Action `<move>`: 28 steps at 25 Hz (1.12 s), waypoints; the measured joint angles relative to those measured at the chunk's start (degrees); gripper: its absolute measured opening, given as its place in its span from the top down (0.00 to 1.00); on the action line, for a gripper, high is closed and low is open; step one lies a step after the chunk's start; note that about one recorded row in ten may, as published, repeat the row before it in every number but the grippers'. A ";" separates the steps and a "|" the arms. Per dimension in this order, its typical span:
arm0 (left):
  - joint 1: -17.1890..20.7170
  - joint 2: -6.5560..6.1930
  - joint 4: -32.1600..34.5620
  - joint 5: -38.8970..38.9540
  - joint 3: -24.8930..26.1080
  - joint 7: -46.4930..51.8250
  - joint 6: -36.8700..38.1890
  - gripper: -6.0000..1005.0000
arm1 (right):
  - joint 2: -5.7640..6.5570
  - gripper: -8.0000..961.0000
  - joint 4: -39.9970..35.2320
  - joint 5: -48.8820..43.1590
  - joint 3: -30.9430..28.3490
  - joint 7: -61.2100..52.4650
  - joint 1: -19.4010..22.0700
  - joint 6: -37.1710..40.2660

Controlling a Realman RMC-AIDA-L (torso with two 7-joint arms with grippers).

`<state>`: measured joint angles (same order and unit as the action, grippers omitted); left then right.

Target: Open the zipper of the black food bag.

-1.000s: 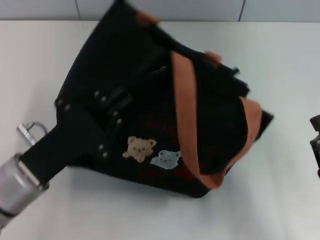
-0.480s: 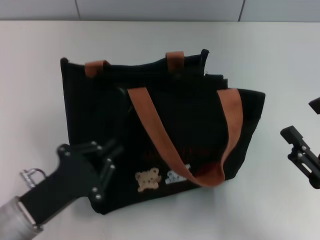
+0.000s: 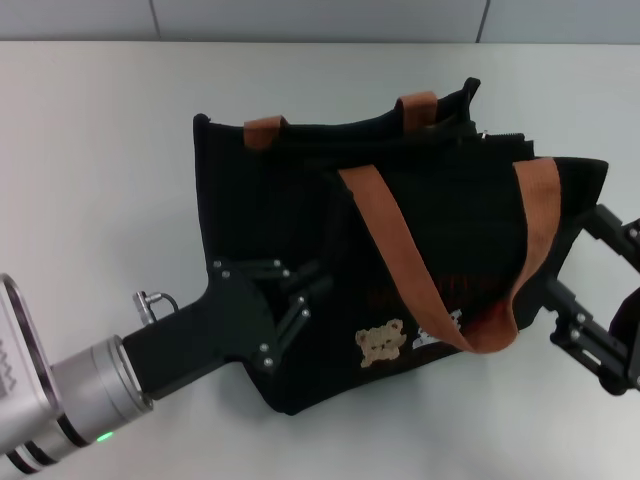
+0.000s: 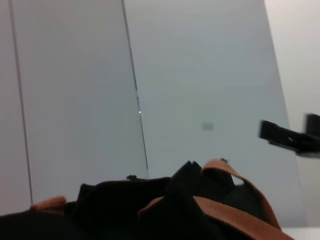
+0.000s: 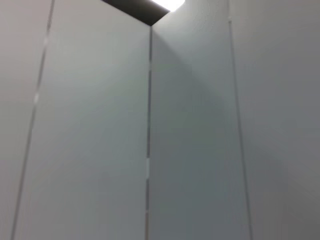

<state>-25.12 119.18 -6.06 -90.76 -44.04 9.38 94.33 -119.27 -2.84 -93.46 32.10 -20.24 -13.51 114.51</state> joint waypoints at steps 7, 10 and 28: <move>2.04 -0.52 8.02 -1.76 -1.31 9.74 5.32 0.77 | 0.08 0.26 -4.92 -5.03 0.60 -4.45 -0.07 0.69; 3.43 -0.60 12.08 -3.79 -1.69 13.29 7.51 0.71 | 0.09 0.26 -8.28 -8.88 0.63 -8.26 -0.58 0.70; 8.65 -1.00 28.91 -14.00 -2.14 27.51 16.88 0.18 | 0.18 0.26 -15.39 -22.65 0.77 -22.20 -6.15 -2.03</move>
<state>-16.46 118.18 22.84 -104.76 -46.18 36.89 111.21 -119.09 -18.23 -116.12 32.87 -42.44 -19.66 112.48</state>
